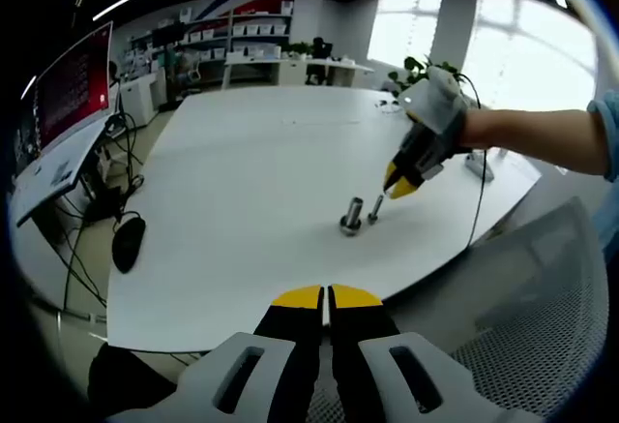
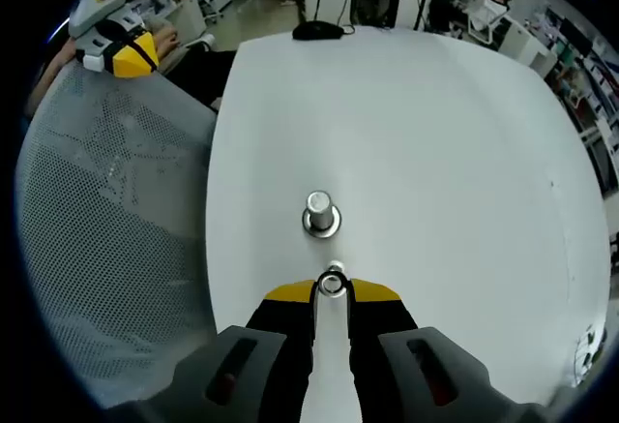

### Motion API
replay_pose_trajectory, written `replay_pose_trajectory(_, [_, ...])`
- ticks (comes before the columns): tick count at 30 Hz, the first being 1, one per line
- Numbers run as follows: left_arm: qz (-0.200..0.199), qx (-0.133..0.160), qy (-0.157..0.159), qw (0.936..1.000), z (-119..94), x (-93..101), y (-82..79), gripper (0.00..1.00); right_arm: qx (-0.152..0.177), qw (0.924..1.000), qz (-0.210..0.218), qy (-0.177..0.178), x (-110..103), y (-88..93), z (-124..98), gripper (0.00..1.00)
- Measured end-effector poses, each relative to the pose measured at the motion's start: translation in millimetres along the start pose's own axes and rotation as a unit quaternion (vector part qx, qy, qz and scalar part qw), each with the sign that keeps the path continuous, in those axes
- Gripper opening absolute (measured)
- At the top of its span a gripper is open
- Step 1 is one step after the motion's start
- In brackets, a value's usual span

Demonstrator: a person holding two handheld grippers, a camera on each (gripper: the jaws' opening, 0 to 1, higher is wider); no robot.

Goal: Place the washer onto the threaded stud by aligning its center hole with the stud, sliding it down to the base, and recovering from edge contact or off-axis alignment until the washer reaches the visible bottom stop.

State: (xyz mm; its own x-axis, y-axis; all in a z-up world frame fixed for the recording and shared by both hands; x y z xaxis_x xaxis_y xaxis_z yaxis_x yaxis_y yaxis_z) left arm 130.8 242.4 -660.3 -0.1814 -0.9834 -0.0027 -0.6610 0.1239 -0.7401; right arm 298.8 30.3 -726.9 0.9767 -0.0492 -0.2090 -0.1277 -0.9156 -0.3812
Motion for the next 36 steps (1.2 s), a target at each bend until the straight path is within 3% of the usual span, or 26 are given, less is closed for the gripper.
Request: replay_pose_trajectory(36, [0.002,0.001,0.002,1.0000,0,0.8,0.2,0.00,-0.029,0.9995,0.004,-0.009,6,-2.5,14,0.13])
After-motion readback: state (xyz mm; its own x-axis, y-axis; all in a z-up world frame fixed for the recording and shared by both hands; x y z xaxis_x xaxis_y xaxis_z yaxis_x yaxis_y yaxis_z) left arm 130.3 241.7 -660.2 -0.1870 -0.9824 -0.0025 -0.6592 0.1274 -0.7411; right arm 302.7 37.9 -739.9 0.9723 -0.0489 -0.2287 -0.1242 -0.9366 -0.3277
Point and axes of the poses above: the point that each gripper's makers call its tool centre point, and the gripper's own axes: z roughly forward along the fingers, x roughly to its right, y roughly out of its underside, the point moved 5 cm from there along -z, roughly backward along the fingers, and after that the axes turned 13 degrees about -y, right-handed, at the moved point
